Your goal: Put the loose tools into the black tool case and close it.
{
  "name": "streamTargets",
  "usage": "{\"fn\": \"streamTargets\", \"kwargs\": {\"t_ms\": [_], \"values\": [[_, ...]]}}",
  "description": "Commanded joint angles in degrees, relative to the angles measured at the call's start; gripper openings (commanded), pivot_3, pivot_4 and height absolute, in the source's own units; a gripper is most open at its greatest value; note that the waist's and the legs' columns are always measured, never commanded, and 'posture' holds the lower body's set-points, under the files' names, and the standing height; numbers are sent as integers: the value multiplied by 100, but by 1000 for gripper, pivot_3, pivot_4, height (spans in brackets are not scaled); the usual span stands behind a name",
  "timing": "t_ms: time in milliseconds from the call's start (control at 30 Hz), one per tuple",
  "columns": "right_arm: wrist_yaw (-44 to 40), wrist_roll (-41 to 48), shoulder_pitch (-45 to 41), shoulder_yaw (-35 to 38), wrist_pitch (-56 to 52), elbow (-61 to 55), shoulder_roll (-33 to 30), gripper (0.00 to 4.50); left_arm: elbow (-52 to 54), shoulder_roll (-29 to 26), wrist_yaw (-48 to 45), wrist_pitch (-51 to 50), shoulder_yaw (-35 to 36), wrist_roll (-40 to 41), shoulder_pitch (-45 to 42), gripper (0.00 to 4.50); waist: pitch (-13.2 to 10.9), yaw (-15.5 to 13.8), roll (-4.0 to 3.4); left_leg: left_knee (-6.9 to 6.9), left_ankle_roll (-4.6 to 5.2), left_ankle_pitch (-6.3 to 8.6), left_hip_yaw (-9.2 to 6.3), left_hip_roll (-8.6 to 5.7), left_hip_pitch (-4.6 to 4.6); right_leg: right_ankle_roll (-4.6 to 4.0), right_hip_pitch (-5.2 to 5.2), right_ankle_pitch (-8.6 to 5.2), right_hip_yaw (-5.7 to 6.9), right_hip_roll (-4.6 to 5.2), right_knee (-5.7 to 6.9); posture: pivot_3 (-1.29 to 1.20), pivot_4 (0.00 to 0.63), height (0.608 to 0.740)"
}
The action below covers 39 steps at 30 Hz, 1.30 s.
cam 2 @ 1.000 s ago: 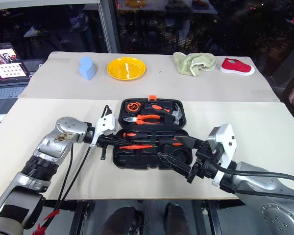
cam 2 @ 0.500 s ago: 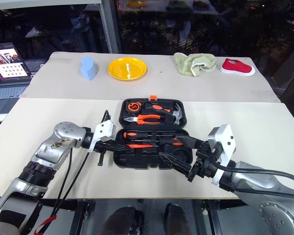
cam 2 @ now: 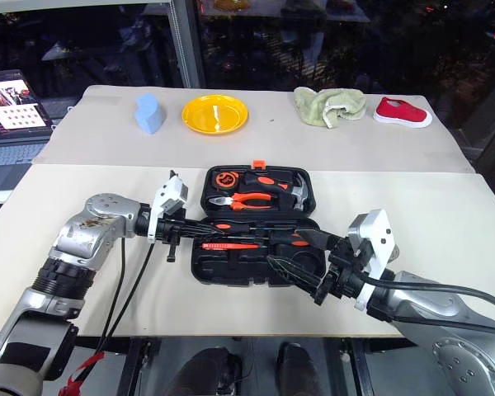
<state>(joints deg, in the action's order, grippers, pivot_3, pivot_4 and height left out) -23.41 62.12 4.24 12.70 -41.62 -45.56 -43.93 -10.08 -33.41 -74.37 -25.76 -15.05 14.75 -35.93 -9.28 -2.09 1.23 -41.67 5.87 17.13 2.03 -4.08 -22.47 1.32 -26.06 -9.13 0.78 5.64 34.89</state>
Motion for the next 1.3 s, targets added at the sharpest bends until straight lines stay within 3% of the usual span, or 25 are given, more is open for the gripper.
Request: {"fn": "streamTargets", "kwargs": {"t_ms": [33, 533, 1033, 1300], "values": [[17, 60, 14, 159, 100, -157, 18, 4500, -26, 9, 32, 288, -109, -194, 37, 23, 0, 0, 0, 0, 3, 2, -1, 0, 0, 0, 0, 0, 0, 0, 0, 0, 150, 740], [46, 46, 27, 161, 124, -146, 63, 4500, -431, -157, 15, 868, -428, -715, 279, 23, 2, 5, -3, 0, 35, 21, -1, 2, 29, 0, 13, 0, 0, 5, 1, 0, 150, 740], [60, -72, -11, 93, 143, -142, 149, 4500, -446, -419, -311, 448, -748, -860, 345, 23, 12, 81, -16, 21, 37, 23, -1, 6, 90, 1, 86, -4, -2, 4, -12, 0, 150, 740], [-52, -230, 47, 85, 140, -204, 117, 4500, -440, -497, -423, 521, -883, -974, 320, 23, 65, 118, -81, 90, 39, 24, 0, 9, 130, 7, 104, -8, 1, 1, -83, 0, 150, 740]]}}
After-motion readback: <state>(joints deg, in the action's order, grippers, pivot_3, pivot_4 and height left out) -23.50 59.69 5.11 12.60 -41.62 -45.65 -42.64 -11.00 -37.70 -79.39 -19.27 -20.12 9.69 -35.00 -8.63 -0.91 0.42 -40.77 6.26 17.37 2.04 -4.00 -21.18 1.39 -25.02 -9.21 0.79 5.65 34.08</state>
